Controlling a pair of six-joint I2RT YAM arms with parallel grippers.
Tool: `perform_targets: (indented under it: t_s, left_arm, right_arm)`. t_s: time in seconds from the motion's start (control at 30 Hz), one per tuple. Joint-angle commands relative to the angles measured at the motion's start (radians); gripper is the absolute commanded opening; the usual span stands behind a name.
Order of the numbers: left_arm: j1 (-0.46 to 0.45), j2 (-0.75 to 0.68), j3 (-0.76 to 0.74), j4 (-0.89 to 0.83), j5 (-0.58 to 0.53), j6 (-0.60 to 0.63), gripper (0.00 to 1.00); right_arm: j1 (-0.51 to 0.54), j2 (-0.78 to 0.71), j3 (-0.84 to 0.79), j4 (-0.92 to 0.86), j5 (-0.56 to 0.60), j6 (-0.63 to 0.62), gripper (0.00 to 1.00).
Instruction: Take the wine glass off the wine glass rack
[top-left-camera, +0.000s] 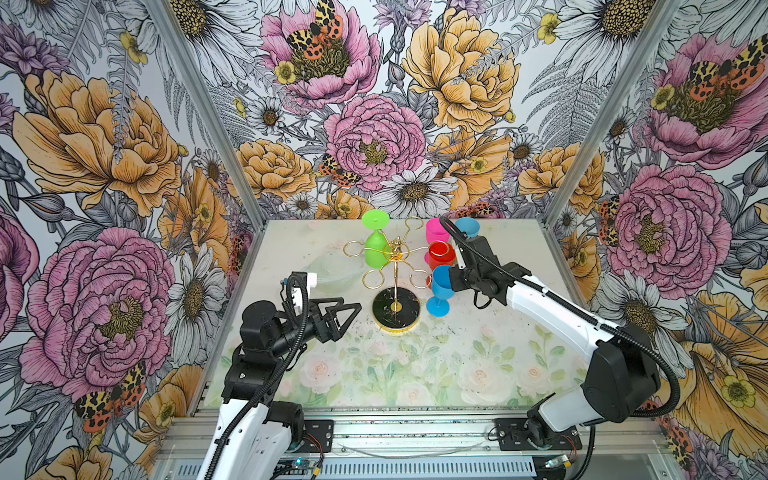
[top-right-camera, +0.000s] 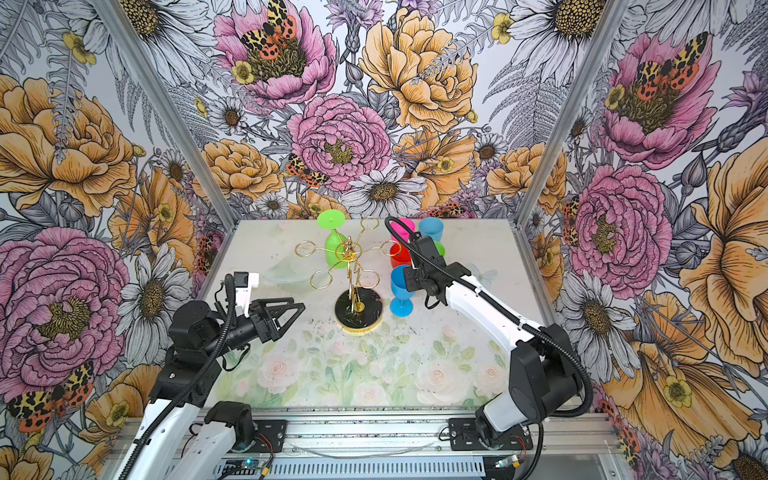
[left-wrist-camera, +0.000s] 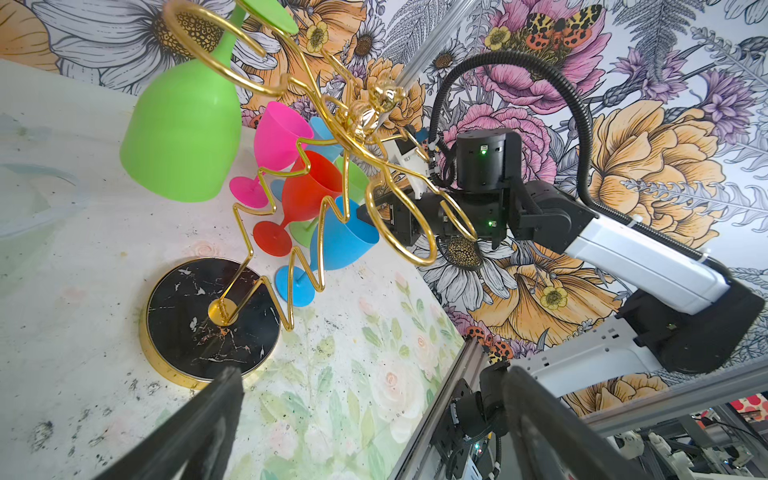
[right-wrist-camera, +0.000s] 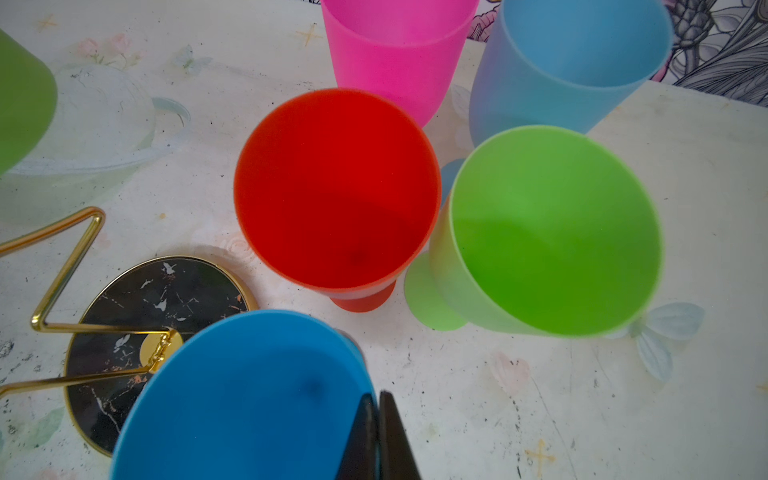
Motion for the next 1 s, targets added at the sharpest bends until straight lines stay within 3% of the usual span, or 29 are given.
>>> perform_targets:
  t_s: [0.0, 0.33, 0.57, 0.7, 0.97]
  left_arm:
    - [0.013, 0.004, -0.007, 0.0, 0.005, -0.003, 0.99]
    - [0.015, 0.024, -0.004, 0.015, 0.015, -0.021, 0.99]
    - [0.019, 0.058, 0.02, 0.024, 0.023, -0.023, 0.98]
    - [0.036, 0.091, 0.058, 0.021, 0.028, -0.019, 0.98]
    - [0.101, 0.232, 0.188, 0.029, 0.01, -0.047, 0.9]
  right_arm:
    - [-0.006, -0.03, -0.01, 0.001, 0.006, -0.009, 0.14]
    - [-0.007, -0.082, 0.0, -0.019, 0.002, -0.013, 0.4]
    - [-0.007, -0.193, -0.019, -0.036, 0.003, -0.01, 0.66]
    - [-0.007, -0.269, -0.046, -0.042, -0.01, 0.0, 0.71]
    - [-0.007, -0.389, -0.112, -0.044, -0.089, 0.019, 0.71]
